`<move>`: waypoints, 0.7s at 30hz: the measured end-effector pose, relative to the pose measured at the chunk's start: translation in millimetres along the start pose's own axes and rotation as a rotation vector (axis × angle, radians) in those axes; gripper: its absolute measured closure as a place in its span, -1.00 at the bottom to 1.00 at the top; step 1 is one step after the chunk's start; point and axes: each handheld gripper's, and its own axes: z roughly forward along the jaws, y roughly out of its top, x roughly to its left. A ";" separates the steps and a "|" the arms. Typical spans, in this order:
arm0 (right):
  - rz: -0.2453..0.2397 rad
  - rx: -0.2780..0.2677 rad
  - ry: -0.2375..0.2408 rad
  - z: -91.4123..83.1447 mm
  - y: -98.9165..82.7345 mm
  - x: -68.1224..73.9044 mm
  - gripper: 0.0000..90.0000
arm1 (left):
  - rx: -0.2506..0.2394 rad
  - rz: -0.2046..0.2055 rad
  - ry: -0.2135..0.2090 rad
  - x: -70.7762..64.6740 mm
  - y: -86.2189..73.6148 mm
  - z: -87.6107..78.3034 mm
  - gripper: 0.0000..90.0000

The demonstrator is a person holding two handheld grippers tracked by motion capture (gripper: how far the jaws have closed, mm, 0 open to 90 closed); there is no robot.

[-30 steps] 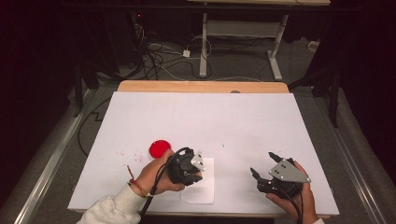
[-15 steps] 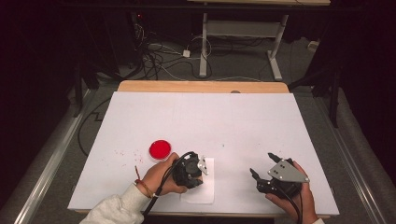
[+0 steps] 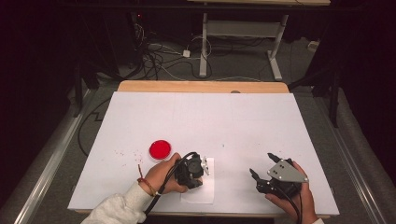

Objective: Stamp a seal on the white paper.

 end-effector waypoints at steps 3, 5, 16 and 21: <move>0.000 0.003 0.002 0.2 0.1 0.6 -0.48 | 0.014 -0.001 -0.007 1.1 1.8 0.3 0.64; -0.001 0.002 0.003 0.3 0.2 1.0 -0.48 | 0.016 -0.004 -0.012 1.9 1.8 0.5 0.64; -0.004 0.002 0.002 0.2 0.4 1.3 -0.48 | 0.016 0.000 -0.008 1.3 1.5 1.1 0.64; -0.001 0.001 0.001 0.0 0.0 0.5 -0.48 | 0.018 -0.003 -0.012 1.9 1.6 1.2 0.64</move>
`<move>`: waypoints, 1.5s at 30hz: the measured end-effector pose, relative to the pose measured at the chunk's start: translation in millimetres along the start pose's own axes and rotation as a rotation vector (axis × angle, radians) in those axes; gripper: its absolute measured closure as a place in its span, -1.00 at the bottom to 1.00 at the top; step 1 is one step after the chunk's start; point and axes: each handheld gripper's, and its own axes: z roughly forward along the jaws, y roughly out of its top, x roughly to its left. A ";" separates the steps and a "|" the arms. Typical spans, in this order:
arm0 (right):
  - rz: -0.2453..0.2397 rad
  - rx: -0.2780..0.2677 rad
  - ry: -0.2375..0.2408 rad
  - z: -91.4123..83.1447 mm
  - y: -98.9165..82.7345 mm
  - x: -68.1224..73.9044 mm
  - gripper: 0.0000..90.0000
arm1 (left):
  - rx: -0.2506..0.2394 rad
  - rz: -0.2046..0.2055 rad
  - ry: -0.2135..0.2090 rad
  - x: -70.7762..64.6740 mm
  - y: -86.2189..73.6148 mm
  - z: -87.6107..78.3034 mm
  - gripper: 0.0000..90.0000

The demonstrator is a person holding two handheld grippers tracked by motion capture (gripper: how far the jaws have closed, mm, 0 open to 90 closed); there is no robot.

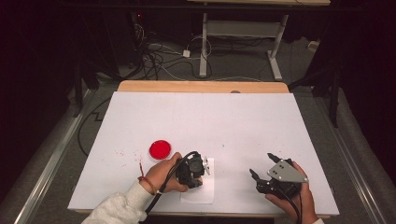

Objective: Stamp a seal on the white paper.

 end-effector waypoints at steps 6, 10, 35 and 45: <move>-0.005 0.003 0.002 0.0 0.5 1.5 -0.48 | -0.005 -0.005 -0.005 0.6 -0.5 0.2 0.64; -0.004 0.001 -0.002 -0.2 0.5 1.0 -0.48 | -0.001 -0.005 0.000 -0.1 -0.1 0.3 0.64; -0.008 -0.011 -0.003 -2.3 1.6 2.4 -0.46 | -0.004 -0.005 -0.002 0.1 -0.7 1.2 0.64; -0.008 -0.007 0.001 -1.7 1.3 2.3 -0.46 | -0.012 -0.013 -0.010 1.4 -1.8 1.2 0.64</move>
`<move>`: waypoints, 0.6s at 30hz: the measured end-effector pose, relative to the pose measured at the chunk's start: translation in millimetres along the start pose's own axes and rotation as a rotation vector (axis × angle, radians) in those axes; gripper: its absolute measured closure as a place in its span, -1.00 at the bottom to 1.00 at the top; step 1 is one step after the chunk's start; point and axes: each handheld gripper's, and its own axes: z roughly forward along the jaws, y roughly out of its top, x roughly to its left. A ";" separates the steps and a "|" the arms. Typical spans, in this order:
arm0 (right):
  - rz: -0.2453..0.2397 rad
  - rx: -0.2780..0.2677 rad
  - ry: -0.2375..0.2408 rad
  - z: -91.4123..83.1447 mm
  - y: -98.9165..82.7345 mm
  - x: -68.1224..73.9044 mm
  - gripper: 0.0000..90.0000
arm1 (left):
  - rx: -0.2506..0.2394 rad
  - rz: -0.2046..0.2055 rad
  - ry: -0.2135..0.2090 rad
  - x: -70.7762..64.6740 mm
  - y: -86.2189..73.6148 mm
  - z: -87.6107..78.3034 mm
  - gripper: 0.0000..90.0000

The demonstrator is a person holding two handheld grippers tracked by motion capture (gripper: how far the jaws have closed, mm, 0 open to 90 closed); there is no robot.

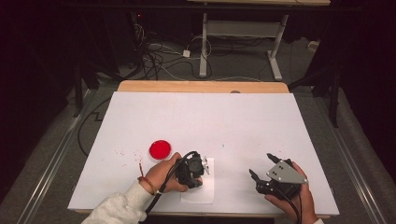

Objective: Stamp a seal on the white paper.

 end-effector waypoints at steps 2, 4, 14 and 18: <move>-0.001 0.000 0.002 0.1 -0.1 -0.2 -0.46 | -0.002 -0.001 -0.002 0.4 -0.3 -0.3 0.64; -0.003 0.001 0.001 0.2 -0.3 -0.5 -0.45 | 0.000 0.002 0.009 -1.3 0.3 -0.7 0.64; 0.006 -0.001 0.001 -0.5 -0.5 -1.5 -0.46 | -0.146 -0.032 0.068 -4.0 -8.0 -40.7 0.63; -0.002 -0.005 0.003 -1.0 0.1 -1.0 -0.46 | -0.184 -0.045 0.096 -3.3 -14.1 -51.8 0.63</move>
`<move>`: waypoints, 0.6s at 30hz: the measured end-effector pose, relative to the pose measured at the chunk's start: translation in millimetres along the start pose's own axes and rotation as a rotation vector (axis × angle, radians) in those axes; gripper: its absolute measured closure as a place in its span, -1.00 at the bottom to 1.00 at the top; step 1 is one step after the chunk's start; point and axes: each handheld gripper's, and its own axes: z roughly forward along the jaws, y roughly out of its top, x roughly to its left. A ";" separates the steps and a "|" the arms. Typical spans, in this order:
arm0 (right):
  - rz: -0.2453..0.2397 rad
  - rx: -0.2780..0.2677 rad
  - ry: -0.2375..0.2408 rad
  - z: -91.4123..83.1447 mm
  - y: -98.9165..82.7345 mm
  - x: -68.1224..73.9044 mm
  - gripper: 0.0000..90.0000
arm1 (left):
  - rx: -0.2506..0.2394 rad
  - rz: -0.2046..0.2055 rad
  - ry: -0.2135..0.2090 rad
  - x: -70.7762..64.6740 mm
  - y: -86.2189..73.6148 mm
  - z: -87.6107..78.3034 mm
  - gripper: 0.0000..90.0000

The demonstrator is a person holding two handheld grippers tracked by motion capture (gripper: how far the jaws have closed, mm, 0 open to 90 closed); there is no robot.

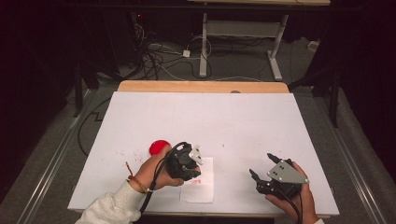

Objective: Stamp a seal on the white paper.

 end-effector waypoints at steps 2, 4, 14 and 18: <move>0.004 0.000 0.000 -0.3 0.2 -0.1 -0.46 | -0.017 -0.011 0.008 2.3 -2.5 -5.1 0.63; 0.000 -0.001 -0.002 -0.7 0.3 0.0 -0.46 | -0.035 -0.025 0.028 5.0 -5.9 -9.9 0.63; 0.008 -0.005 -0.003 -0.4 1.3 -0.9 -0.46 | -0.096 -0.062 0.073 14.1 -26.6 -28.3 0.63; 0.005 -0.007 -0.004 0.3 2.1 -1.6 -0.46 | -0.093 -0.081 0.088 18.3 -34.3 -32.9 0.63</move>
